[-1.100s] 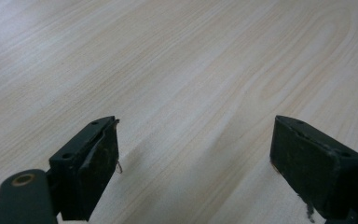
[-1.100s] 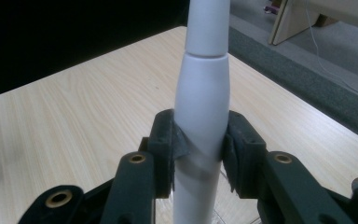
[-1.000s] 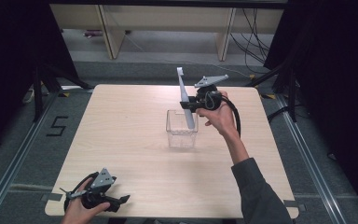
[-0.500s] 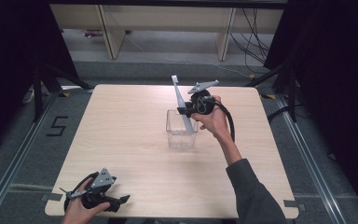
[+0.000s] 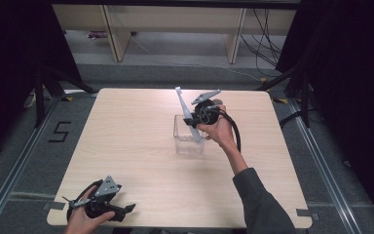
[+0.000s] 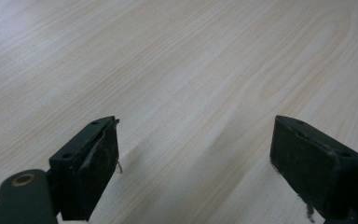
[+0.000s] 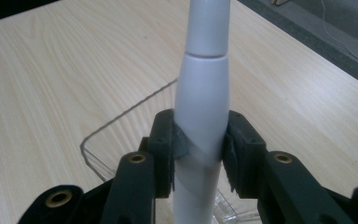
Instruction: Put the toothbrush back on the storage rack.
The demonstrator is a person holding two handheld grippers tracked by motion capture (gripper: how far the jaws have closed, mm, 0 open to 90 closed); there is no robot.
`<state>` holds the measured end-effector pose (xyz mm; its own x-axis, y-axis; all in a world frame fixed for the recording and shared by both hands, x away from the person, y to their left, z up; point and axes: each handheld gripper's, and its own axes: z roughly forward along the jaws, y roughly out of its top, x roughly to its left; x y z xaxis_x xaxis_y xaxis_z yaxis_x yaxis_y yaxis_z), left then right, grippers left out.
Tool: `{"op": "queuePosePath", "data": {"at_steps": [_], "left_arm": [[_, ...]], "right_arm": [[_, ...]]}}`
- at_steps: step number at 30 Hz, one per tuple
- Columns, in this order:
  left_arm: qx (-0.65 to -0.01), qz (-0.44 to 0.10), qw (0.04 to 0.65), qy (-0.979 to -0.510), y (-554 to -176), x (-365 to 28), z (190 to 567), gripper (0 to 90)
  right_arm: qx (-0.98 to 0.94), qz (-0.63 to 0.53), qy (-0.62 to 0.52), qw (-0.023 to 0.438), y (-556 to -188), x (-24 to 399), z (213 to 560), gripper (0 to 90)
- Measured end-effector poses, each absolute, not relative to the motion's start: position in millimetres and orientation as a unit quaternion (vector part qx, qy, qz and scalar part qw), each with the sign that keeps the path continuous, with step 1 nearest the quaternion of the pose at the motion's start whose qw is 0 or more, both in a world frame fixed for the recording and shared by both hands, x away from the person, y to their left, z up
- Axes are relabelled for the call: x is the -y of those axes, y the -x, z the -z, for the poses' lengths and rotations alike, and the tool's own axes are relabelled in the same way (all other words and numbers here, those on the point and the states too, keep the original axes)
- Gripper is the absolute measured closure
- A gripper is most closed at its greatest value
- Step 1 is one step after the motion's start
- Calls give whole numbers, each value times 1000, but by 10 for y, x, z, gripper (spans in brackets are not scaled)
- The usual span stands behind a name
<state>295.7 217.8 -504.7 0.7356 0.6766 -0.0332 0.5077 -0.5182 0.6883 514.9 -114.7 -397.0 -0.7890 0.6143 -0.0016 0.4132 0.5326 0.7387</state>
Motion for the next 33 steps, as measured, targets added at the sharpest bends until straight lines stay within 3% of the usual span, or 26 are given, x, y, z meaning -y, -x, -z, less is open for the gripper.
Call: {"op": "queuePosePath", "data": {"at_steps": [13,14,20,33], "left_arm": [[-340,-123,350,-864,-2943,-2191,5038,150],[-341,-123,353,-862,-2942,-2188,5039,150],[-339,-132,347,-864,-2949,-2193,5032,150],[-336,-125,348,-866,-2947,-2196,5030,150]], "right_arm": [[-876,-364,-293,124,-5194,1099,4100,670],[-875,-364,-287,142,-5206,1103,4121,670],[-881,-349,-297,115,-5190,1093,4174,669],[-891,-322,-298,117,-5226,1004,4228,669]]}}
